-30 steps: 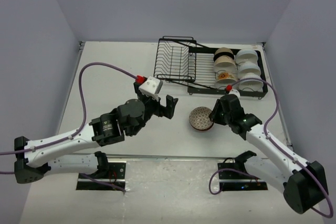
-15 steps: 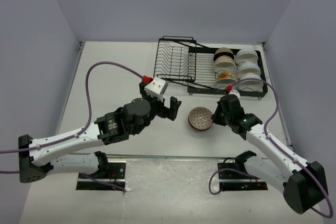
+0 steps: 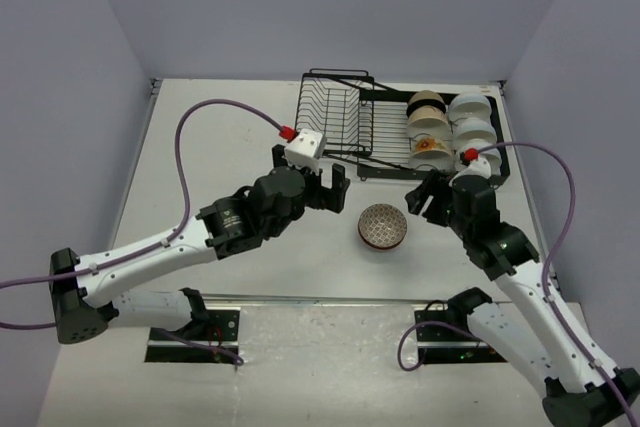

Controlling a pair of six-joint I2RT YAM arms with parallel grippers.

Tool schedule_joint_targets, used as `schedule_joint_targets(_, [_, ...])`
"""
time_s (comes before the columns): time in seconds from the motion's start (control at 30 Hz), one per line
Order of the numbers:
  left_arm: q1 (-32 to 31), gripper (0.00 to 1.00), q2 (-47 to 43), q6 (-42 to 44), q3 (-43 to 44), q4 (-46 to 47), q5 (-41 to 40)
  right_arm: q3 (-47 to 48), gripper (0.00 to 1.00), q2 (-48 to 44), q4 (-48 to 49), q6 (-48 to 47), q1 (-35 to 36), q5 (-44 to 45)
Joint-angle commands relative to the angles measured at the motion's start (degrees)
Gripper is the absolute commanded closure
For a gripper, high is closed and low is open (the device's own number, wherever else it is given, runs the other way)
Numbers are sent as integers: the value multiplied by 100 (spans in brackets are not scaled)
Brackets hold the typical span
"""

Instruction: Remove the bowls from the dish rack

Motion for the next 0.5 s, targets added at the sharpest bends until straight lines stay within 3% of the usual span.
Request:
schedule_joint_targets(0.0, [141, 0, -79, -640, 440, -499, -490, 490, 17, -89, -144, -80, -297, 381])
schedule_joint_targets(0.03, [237, 0, -167, -911, 466, -849, -650, 543, 2, -89, -109, 155, -359, 539])
schedule_joint_targets(0.07, [334, 0, -237, -1079, 493, -1009, -904, 622, 1, -89, -109, 383, -437, 1097])
schedule_joint_targets(0.17, [457, 0, -545, -1168, 519, -1616, -1161, 501, 1, -351, 197, 1123, -508, 1655])
schedule_joint_targets(0.3, [484, 0, -1158, -1177, 511, -2380, -1250, 43, 1, -529, 1786, 1326, -701, 1121])
schedule_joint_targets(0.37, [484, 0, -1414, -1151, 476, -2610, -1285, -71, 1, -345, 2078, 1483, -956, 972])
schedule_joint_targets(0.47, [484, 0, -1898, -1019, 353, -3058, -1232, -387, 1, 130, 2649, 2230, -1667, 17])
